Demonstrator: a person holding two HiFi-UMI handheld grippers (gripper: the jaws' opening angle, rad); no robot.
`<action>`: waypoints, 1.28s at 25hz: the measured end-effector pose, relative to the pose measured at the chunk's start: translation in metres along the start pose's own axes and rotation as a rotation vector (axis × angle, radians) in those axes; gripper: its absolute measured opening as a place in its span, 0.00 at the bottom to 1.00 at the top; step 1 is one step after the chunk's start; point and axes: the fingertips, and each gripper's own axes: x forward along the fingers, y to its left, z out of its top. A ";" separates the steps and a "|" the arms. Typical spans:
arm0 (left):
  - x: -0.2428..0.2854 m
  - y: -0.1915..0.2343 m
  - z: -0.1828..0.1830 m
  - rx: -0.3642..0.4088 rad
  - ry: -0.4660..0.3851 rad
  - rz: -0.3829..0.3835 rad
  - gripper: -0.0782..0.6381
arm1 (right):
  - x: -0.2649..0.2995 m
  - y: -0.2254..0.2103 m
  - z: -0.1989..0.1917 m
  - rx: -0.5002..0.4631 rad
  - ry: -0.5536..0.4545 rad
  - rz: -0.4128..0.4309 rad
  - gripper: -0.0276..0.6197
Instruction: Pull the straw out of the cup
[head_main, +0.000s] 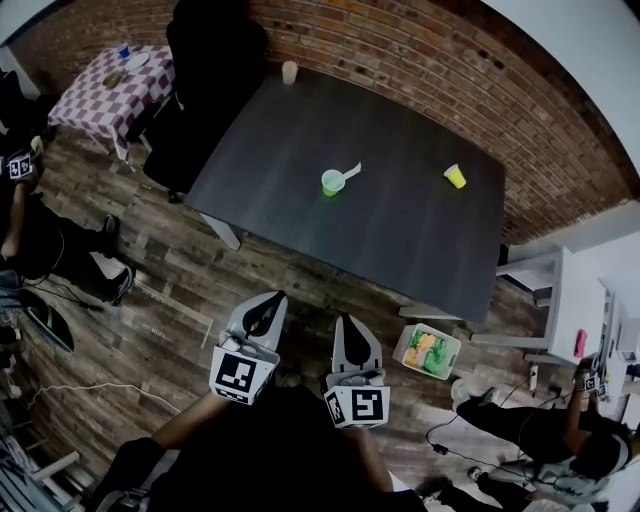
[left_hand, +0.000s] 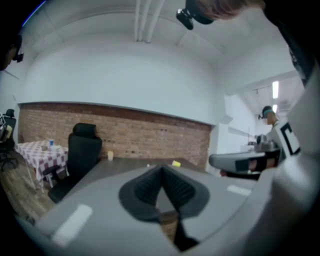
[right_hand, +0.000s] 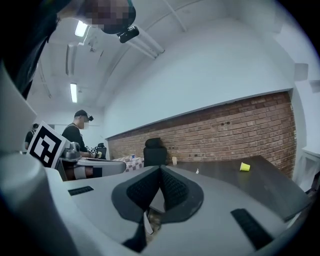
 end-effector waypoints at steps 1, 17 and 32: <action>0.009 0.010 0.004 0.003 -0.004 -0.008 0.12 | 0.012 -0.002 0.000 -0.003 0.008 -0.007 0.05; 0.104 0.112 0.022 0.028 -0.001 -0.179 0.12 | 0.150 -0.015 0.028 -0.009 0.042 -0.141 0.05; 0.184 0.130 0.025 0.005 0.012 -0.184 0.12 | 0.217 -0.064 0.031 0.014 0.032 -0.130 0.05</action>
